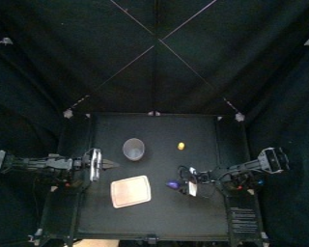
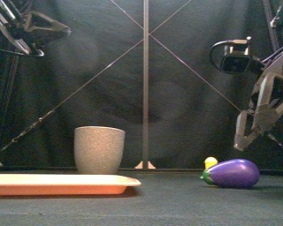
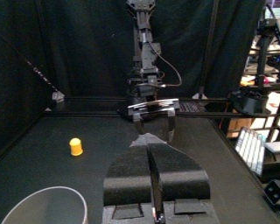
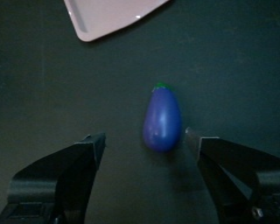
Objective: Pick the eggplant then place it in the grey bowl
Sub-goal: Pick the eggplant
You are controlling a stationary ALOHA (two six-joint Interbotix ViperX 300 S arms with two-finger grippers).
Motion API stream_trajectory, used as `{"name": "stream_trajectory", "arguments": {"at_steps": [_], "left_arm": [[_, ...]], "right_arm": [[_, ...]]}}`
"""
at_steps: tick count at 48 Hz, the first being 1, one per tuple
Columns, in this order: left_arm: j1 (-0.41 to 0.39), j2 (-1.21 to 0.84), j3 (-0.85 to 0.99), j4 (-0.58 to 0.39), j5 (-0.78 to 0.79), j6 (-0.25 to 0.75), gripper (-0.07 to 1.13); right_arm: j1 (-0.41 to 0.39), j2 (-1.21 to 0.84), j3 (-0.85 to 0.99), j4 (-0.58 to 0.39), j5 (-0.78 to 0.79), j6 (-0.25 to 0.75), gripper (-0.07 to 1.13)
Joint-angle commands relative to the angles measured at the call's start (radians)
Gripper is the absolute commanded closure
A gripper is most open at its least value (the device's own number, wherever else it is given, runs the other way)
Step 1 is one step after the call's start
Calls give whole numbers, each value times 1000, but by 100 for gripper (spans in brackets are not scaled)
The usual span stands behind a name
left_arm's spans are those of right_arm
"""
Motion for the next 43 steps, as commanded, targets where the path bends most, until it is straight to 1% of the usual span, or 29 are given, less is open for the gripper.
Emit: {"name": "stream_trajectory", "arguments": {"at_steps": [1,8,19,27,31,34,38,43], "left_arm": [[2,3,-12,0,-5,2,109],[2,3,-5,0,-6,-2,109],[0,3,8,0,-6,-3,109],[0,3,9,-8,-6,-2,109],[2,3,9,-8,-6,-2,109],[0,3,9,-9,-6,-2,109],[0,3,11,-9,-6,-3,109],[2,3,9,-9,-6,-3,109]], "right_arm": [[-20,51,-49,-3,-3,2,1],[-29,124,-97,-5,-3,0,1],[-23,227,-153,-8,6,-2,3],[-20,250,-175,-6,57,-2,3],[-15,249,-183,-8,74,-3,5],[-14,250,-187,-8,84,-6,11],[-12,250,-192,-11,94,-6,21],[-17,249,-198,-20,95,-2,40]]}}
